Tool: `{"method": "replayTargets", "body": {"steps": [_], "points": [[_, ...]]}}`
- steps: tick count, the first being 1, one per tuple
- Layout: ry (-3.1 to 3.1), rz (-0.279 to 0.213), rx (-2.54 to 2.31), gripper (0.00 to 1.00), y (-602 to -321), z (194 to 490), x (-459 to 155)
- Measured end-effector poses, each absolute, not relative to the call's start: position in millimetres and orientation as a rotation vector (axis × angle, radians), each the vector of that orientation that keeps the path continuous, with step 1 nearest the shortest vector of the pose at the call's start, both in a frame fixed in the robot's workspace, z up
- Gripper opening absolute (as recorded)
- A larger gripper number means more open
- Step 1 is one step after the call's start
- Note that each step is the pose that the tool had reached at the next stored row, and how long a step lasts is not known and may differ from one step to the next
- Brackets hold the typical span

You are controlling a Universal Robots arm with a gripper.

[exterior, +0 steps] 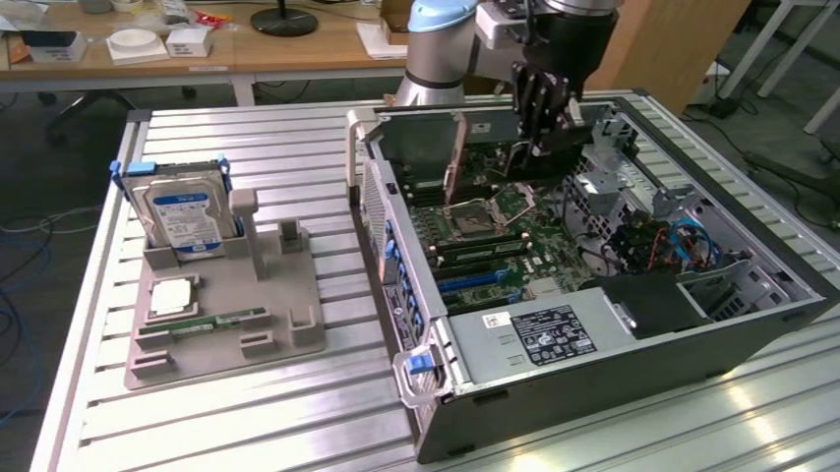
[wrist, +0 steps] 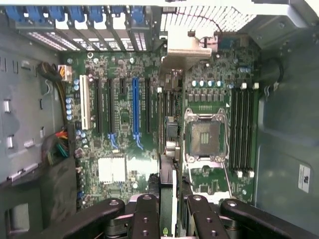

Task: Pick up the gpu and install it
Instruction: 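Insert the gpu into the slot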

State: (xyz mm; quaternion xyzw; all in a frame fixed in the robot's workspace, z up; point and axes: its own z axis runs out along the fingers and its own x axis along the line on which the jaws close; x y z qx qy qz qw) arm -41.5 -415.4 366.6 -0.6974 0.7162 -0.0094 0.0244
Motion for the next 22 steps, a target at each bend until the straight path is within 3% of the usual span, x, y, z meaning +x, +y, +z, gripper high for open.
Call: {"method": "replayTargets", "body": {"steps": [22], "points": [[2.15,-0.026,-2.222,0.26,-419,353,-50]]}}
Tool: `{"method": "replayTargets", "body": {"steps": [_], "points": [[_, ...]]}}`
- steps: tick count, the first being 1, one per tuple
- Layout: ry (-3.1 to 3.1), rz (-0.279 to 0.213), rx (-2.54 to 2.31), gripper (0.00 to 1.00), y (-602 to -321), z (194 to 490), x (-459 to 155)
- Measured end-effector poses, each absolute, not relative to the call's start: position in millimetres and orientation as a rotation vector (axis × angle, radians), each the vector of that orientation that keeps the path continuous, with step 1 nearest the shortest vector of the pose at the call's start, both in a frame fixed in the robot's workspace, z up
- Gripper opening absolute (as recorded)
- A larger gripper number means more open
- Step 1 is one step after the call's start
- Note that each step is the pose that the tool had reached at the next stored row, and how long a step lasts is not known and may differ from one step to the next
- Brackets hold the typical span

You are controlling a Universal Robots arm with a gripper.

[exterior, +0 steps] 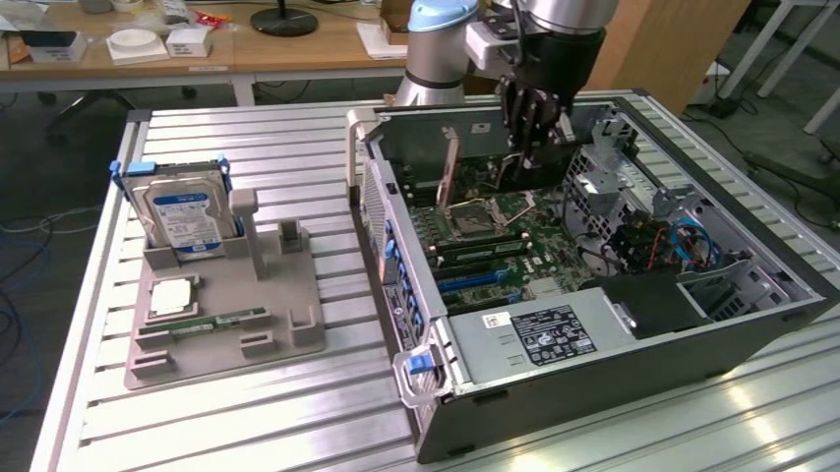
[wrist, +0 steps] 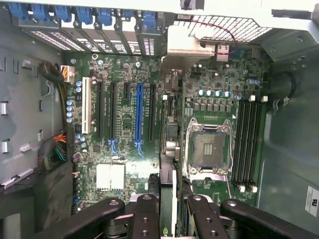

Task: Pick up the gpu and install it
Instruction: 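Insert the gpu into the slot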

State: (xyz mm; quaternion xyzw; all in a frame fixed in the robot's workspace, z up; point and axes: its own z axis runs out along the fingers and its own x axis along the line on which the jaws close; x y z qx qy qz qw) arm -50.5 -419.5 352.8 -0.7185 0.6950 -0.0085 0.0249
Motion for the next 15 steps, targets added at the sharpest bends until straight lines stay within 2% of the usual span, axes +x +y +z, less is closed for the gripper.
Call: {"method": "replayTargets", "body": {"steps": [15], "points": [[2.167,-0.027,-2.206,0.26,-429.1,343.7,-54.6]]}}
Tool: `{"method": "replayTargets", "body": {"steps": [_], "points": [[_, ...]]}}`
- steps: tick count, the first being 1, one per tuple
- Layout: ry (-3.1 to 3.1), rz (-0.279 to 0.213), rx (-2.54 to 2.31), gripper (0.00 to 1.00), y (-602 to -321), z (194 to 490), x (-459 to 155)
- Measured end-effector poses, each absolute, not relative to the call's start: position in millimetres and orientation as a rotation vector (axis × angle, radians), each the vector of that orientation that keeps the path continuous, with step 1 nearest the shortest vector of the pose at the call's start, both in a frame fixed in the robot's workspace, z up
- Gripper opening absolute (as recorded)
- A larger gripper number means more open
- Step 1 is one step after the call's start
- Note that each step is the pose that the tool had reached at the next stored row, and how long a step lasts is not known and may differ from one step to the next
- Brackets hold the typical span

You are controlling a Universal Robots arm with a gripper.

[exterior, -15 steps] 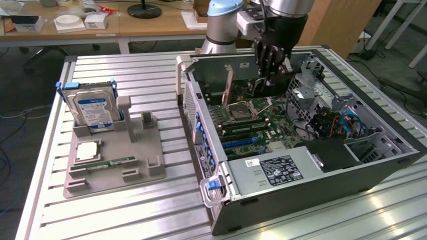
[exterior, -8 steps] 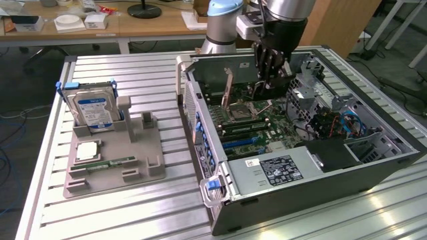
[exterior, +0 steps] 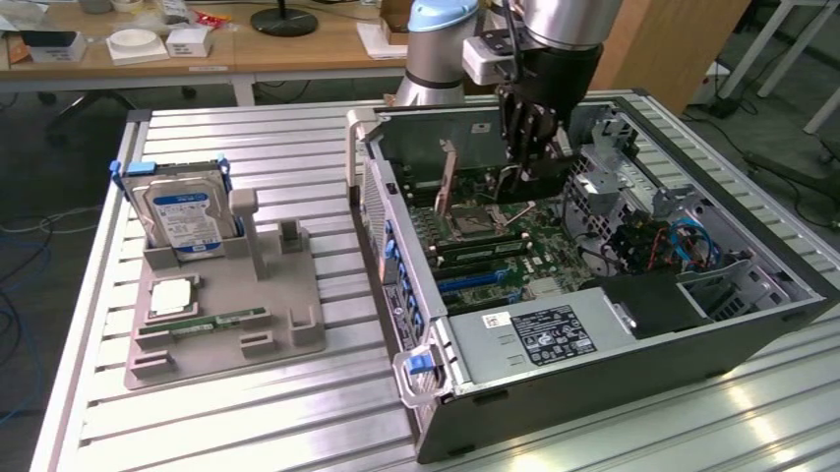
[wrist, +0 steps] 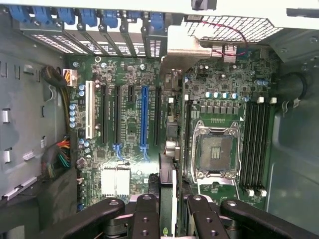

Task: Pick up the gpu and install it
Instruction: 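Insert the gpu into the slot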

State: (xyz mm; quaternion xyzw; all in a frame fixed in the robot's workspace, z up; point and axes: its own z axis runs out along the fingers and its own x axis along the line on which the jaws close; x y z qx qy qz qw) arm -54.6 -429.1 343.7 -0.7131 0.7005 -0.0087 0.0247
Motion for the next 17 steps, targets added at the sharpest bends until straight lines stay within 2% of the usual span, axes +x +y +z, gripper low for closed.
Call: {"method": "replayTargets", "body": {"steps": [17], "points": [[2.167,-0.027,-2.205,0.26,-441,337,-69]]}}
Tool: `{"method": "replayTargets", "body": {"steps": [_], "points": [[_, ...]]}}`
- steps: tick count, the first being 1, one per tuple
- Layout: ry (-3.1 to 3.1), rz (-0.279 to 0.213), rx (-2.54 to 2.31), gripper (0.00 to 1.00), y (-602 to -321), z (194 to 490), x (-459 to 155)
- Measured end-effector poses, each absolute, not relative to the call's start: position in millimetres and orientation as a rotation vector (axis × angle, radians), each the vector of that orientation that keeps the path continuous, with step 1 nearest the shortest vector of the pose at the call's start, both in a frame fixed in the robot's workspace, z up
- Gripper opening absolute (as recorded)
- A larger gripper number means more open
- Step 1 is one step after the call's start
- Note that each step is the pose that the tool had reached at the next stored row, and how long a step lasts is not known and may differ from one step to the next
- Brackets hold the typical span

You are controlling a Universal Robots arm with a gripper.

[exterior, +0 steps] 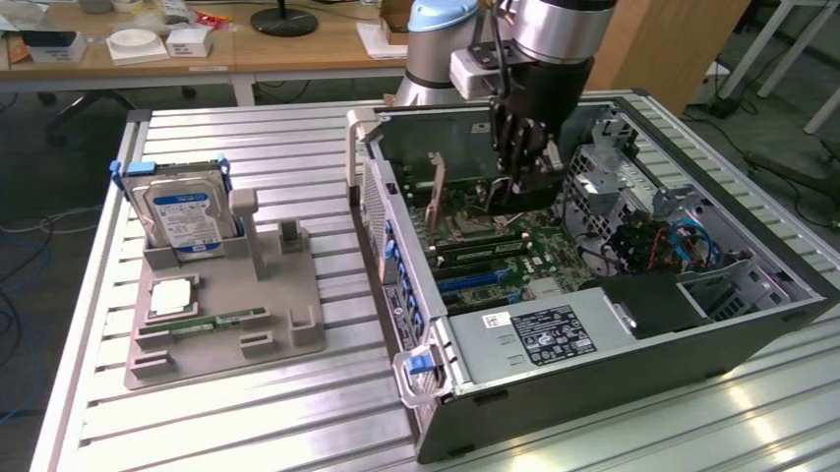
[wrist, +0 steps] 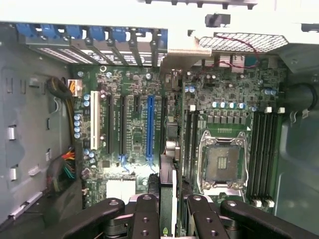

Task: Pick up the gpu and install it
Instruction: 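Insert the gpu into the slot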

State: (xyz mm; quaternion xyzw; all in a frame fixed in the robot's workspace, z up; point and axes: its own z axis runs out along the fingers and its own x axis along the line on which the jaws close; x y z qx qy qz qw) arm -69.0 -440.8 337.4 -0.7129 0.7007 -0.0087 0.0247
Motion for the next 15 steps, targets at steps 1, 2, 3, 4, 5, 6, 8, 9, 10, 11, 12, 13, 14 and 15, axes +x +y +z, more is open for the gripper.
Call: {"method": "replayTargets", "body": {"steps": [1,2,3,4,5,6,8,9,10,11,12,13,14,15], "points": [[2.167,-0.027,-2.205,0.26,-443,337,-69],[2.167,-0.027,-2.205,0.26,-445,337,-69],[2.167,-0.027,-2.205,0.26,-446,337,-70],[2.168,-0.027,-2.205,0.26,-447,337,-71],[2.168,-0.027,-2.204,0.26,-447,336,-72],[2.171,-0.027,-2.201,0.26,-447,335,-73],[2.189,-0.028,-2.184,0.26,-447,332,-74],[2.202,-0.028,-2.171,0.26,-447,331,-74],[2.214,-0.028,-2.159,0.26,-447,330,-74],[2.221,-0.029,-2.152,0.26,-447,328,-74],[2.223,-0.029,-2.149,0.26,-448,327,-74],[2.224,-0.029,-2.148,0.26,-448,327,-74],[2.225,-0.029,-2.148,0.26,-448,325,-75],[2.225,-0.029,-2.147,0.26,-448,324,-75]]}}
